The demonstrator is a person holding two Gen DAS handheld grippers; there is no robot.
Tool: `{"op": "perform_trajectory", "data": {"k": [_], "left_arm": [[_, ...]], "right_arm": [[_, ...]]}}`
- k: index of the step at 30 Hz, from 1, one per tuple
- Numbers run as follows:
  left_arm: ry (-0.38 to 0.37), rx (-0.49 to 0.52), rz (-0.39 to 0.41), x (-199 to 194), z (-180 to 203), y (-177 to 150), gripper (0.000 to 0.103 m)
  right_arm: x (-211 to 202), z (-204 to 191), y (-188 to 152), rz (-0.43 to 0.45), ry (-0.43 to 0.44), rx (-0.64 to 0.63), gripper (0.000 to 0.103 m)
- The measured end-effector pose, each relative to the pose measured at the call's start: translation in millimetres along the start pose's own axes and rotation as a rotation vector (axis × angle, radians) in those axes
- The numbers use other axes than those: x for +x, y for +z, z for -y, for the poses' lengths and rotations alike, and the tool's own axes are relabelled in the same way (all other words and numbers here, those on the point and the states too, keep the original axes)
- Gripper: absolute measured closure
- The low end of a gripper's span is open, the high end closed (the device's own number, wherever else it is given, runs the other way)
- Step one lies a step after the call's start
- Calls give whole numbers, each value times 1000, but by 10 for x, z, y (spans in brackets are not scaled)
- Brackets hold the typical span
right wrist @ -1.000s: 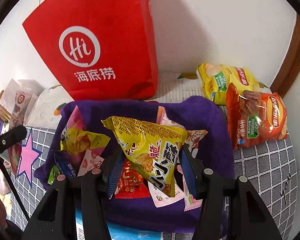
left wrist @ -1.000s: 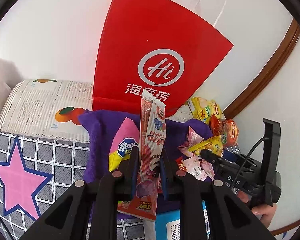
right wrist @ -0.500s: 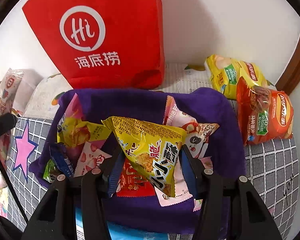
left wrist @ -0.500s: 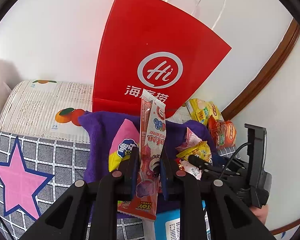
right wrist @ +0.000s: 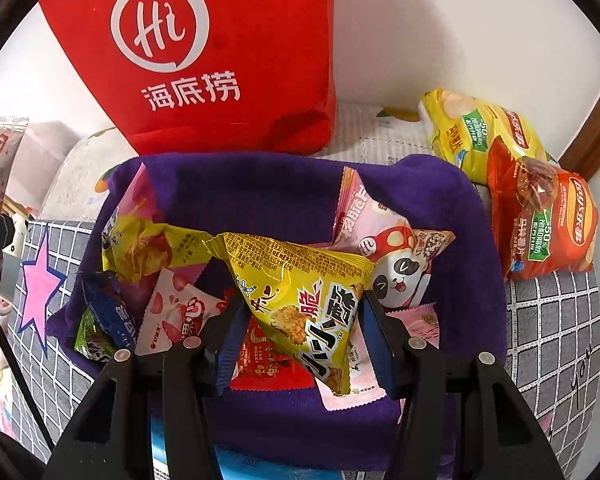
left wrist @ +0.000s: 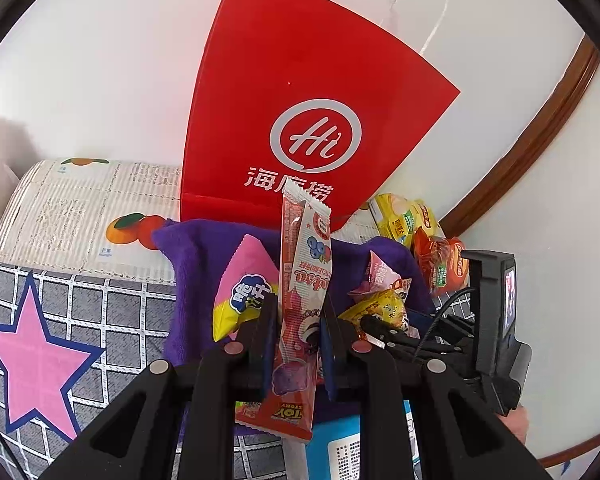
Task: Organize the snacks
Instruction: 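Lower the yellow bag onto the towel and open the right gripper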
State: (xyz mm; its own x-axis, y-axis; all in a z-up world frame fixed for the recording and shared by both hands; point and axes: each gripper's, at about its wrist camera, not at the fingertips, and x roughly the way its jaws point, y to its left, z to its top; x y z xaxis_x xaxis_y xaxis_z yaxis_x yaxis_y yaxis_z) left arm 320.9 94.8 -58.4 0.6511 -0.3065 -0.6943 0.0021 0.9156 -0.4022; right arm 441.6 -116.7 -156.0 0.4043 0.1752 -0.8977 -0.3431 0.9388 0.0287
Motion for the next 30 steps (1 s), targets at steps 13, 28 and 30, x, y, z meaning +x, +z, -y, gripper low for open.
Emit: {"op": "perform_trajectory", "data": {"k": [13,28,30], "left_arm": [[-8,6,-12,24,14,-8,85],[-8,10,-16,35,28,-8,85],[-9,12,-16,32,31,-8,85]], "right_arm": [[43,-33,-3,-4,-16,-16,47],[-133,-127,-6,19,-21,-63,39],[-144,-139,-5,21,-21,-69,39]]}}
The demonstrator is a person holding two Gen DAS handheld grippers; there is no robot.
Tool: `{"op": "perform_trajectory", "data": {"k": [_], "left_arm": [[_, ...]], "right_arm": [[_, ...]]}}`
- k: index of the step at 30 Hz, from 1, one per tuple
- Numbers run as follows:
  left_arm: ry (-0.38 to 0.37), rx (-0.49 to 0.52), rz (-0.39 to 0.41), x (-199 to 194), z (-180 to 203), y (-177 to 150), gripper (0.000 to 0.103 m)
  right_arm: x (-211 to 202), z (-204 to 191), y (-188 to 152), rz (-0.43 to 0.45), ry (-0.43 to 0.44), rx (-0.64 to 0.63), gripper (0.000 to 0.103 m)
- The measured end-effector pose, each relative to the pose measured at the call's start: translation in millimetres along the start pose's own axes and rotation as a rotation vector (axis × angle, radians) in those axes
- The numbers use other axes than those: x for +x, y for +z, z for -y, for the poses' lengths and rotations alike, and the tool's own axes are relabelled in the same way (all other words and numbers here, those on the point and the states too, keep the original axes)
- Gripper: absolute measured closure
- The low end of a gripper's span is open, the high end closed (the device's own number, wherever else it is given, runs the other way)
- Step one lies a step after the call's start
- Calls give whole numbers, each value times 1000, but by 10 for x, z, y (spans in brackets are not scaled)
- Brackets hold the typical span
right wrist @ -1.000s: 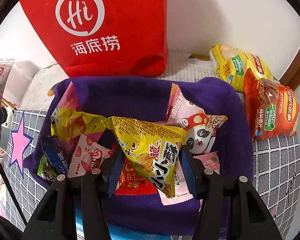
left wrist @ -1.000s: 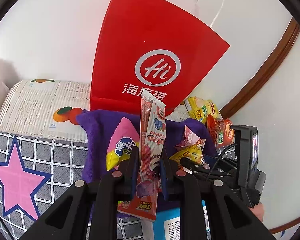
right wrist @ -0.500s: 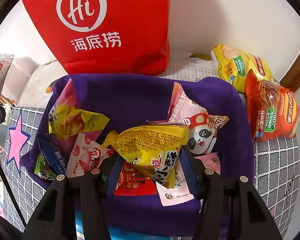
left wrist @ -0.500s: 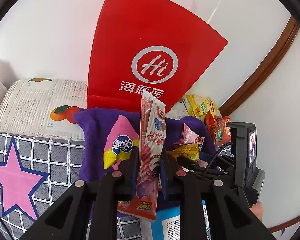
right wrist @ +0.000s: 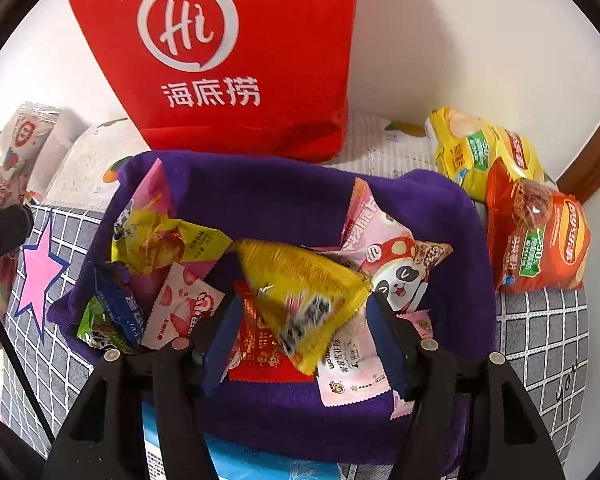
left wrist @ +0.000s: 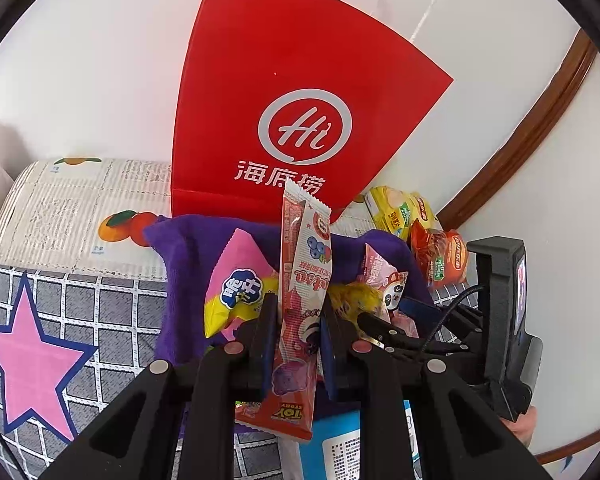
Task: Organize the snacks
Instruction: 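Lower the yellow bag onto the towel and open the right gripper, then lower the red-white stick packet onto the towel and open the left gripper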
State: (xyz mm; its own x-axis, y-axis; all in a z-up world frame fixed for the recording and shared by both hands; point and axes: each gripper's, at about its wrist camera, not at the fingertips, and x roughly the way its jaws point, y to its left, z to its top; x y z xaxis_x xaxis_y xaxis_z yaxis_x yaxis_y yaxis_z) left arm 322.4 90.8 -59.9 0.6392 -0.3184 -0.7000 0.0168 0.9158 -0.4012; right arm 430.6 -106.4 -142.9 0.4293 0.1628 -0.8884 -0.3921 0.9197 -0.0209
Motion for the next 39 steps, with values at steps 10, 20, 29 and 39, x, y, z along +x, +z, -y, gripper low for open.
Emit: {"op": "perform_trajectory", "data": {"k": [10,20,29,39], "left_arm": [[-11,-2,3,1,-8,9,85],[-79,20,-4,89,114,-24,85],[-101,36,-48,307,261,-95,85],[-90,23,-97,553,289,-147,85]], "right_arm": [[-146,4,0,28,12,-3,39],[-499,151,-3,109,14,26,39],[-727,392,-25,165,14,80,39],[-764,469,-40,177,13,98,39]]}}
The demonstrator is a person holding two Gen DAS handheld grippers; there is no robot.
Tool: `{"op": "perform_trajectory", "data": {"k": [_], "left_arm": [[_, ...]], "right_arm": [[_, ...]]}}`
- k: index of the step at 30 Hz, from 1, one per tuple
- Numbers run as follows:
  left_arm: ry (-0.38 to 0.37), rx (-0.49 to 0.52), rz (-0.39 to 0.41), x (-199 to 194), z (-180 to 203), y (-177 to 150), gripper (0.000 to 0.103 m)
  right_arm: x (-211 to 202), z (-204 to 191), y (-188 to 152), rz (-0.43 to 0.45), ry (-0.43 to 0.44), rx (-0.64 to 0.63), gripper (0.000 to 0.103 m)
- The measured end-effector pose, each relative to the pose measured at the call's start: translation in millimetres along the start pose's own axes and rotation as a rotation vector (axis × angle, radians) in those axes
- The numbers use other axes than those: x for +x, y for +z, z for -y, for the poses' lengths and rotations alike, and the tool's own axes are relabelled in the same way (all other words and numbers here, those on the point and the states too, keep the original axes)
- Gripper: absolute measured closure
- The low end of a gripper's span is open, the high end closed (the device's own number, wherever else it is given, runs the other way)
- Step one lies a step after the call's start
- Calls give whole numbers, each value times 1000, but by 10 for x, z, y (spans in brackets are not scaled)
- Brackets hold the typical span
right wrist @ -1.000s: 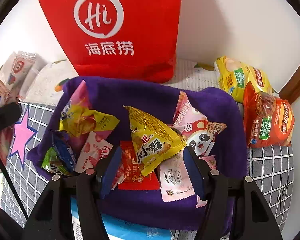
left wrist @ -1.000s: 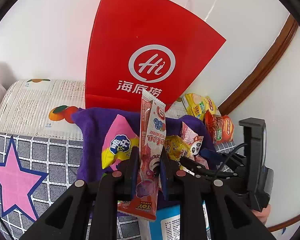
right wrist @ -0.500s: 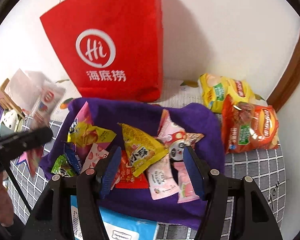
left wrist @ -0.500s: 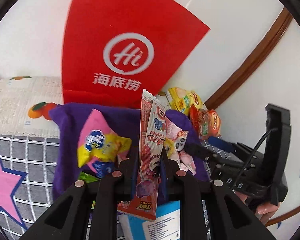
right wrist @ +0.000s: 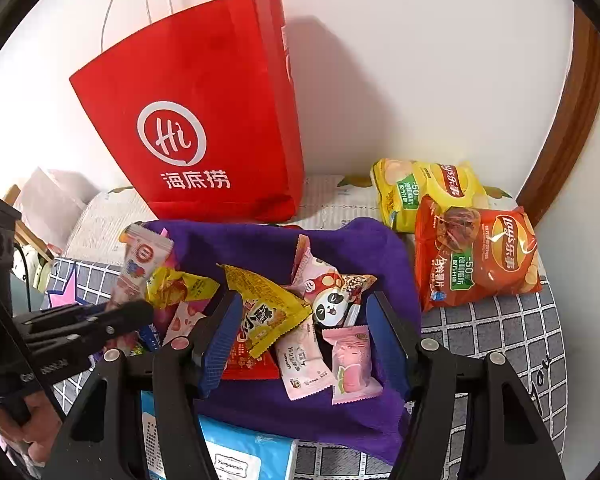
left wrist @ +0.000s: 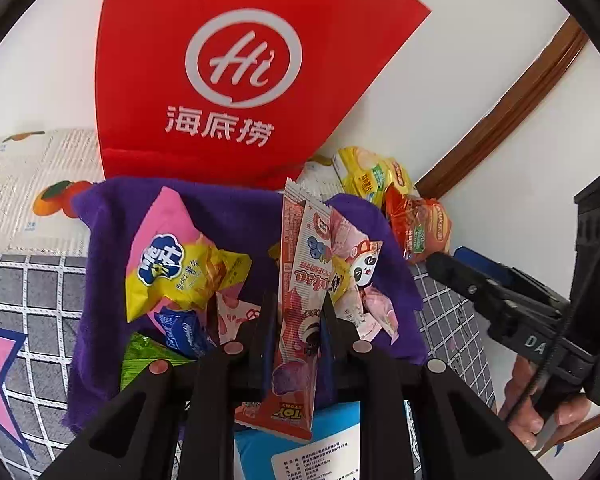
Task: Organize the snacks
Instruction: 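Lower the red-white stick packet onto the towel and open the left gripper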
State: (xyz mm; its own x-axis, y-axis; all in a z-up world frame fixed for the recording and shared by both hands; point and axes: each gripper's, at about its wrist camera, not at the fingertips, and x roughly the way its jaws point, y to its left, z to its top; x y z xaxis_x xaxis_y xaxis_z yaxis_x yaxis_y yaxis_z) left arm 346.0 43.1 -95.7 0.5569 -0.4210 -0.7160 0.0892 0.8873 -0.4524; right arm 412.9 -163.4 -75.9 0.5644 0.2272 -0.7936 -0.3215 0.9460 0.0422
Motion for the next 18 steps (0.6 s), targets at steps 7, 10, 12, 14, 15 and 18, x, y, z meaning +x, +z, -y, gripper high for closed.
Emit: {"op": "perform_trajectory", "data": {"k": [7,10,12,14,15,18], "left_arm": [[29,21,7,87,42,-11,84],[16,8,-4,145,39,-16,84],[7,-2,-14,199,38,-22,84],[6,-7,-22,238,40,-28,84],[7,-7,-25,244,39,-29,84],[6,-11,-34,269,36,-35,84]], "right_arm": [[-3,19,-2,2,-4,3,39],[-2,13,1,1,-8,-3,39],[-3,6,2,1,-10,-7,39],[-6,0,3,2,-12,-9,39],[-8,-2,2,2,-12,-8,39],[-6,-5,3,1,-11,-9,39]]}}
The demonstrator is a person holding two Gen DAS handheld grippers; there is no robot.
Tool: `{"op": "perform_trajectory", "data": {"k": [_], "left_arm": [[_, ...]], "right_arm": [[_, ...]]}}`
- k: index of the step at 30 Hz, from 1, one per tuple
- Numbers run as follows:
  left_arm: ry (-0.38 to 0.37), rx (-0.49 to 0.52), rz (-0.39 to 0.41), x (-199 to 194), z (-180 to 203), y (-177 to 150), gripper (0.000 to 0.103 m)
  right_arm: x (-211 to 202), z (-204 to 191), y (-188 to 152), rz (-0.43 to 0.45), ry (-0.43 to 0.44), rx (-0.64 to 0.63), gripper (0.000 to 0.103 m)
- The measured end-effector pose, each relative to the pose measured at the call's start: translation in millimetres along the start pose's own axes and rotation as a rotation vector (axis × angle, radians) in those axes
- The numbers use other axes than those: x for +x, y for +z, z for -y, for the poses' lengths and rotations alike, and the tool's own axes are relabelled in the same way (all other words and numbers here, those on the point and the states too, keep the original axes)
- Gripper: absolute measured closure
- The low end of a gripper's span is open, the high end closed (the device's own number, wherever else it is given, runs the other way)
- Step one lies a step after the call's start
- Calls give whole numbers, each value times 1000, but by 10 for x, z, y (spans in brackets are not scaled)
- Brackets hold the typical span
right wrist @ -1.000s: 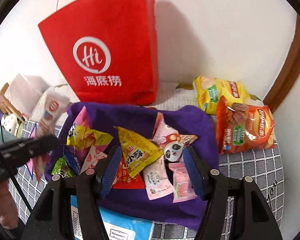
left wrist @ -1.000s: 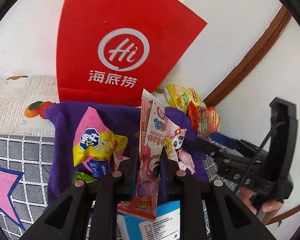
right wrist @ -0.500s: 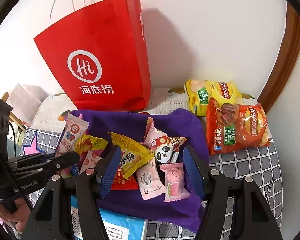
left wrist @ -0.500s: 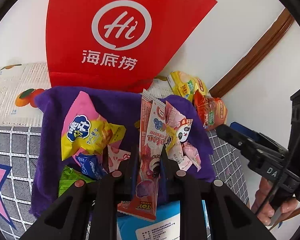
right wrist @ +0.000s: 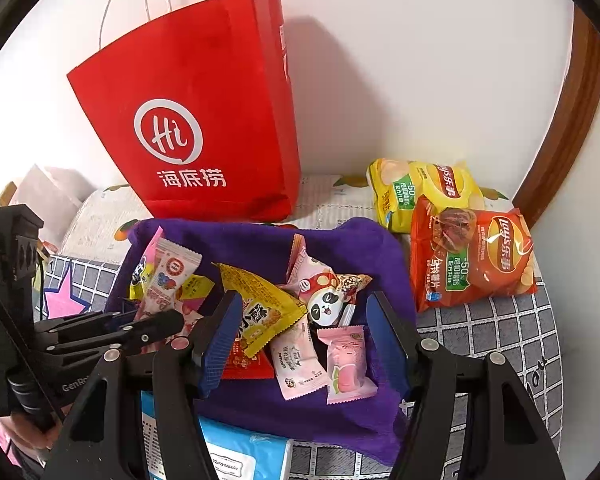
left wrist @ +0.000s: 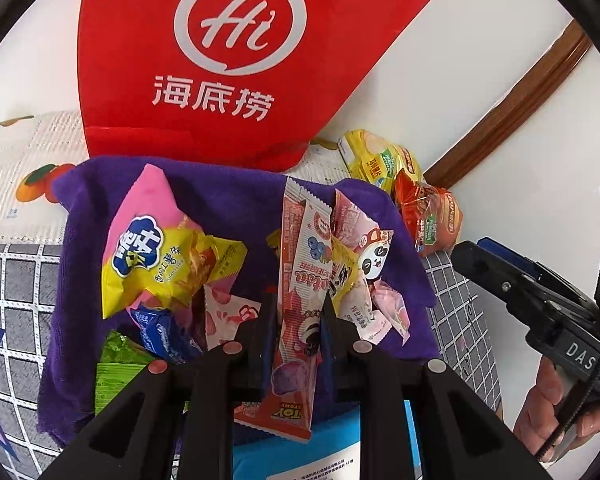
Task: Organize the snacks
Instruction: 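Lower the red-white stick packet onto the towel and open the left gripper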
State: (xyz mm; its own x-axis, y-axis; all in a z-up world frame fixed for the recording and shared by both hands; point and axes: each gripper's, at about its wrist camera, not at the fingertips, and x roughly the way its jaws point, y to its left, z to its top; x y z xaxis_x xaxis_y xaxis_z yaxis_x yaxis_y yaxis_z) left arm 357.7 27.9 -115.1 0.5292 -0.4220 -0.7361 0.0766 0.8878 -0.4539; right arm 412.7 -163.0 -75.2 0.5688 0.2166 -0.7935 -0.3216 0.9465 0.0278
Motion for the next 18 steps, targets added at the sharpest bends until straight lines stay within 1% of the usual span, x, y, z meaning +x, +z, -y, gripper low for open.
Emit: {"op": "perform_trajectory", "data": {"k": [4,12,14,16,18], "left_arm": [[0,-8,-17,51,-4,-1,84],[-16,-15,-26,84,0,2,83],[-21,-18,-25,78,1,7,76],[-13,-20,-32,62,2,18,59],[-6,-15,-35,42,10,27,58]], "right_arm": [[12,-12,2,-1,-10,-6,39],[-4,-27,-4,3,-11,-15,39],[-26,-32,-8,9,-17,-15,39],[-47,-39,-6,14,-19,-13,39],[-74,-63,-10,18,-23,-18,39]]}}
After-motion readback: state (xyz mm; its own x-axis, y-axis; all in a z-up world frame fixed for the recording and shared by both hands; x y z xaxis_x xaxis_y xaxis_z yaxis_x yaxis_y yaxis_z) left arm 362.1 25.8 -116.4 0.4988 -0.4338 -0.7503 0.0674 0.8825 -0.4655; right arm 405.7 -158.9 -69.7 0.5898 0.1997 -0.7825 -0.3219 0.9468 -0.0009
